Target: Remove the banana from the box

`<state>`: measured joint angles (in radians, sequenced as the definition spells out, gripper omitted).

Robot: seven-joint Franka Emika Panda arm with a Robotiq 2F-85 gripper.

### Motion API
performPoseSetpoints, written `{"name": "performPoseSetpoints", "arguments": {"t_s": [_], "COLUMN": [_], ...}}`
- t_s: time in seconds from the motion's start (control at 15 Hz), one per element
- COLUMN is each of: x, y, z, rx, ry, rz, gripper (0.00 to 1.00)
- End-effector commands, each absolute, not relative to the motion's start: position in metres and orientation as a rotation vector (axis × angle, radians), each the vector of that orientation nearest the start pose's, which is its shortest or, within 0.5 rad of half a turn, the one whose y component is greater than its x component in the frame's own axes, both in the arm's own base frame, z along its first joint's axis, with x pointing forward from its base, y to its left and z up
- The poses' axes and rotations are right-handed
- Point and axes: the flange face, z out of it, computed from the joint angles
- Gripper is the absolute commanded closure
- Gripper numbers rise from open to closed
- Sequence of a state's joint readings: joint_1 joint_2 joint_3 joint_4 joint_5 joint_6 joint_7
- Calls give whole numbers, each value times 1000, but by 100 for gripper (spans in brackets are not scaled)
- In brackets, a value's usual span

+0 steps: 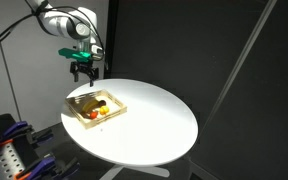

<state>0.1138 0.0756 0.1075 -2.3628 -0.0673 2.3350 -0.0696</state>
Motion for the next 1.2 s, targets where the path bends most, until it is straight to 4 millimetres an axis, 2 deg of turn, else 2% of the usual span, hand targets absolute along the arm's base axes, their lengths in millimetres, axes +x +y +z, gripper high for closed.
{"name": "performPoseSetpoints", "arguments": {"t_s": [0.0, 0.8, 1.13], "x": [481, 481, 483], "y": [110, 111, 124], "z": [285, 282, 267], "rx": [-3136, -3135, -3138], "ry": [-543, -545, -596], "rz": [168, 177, 128], "gripper": [0, 0, 0]}}
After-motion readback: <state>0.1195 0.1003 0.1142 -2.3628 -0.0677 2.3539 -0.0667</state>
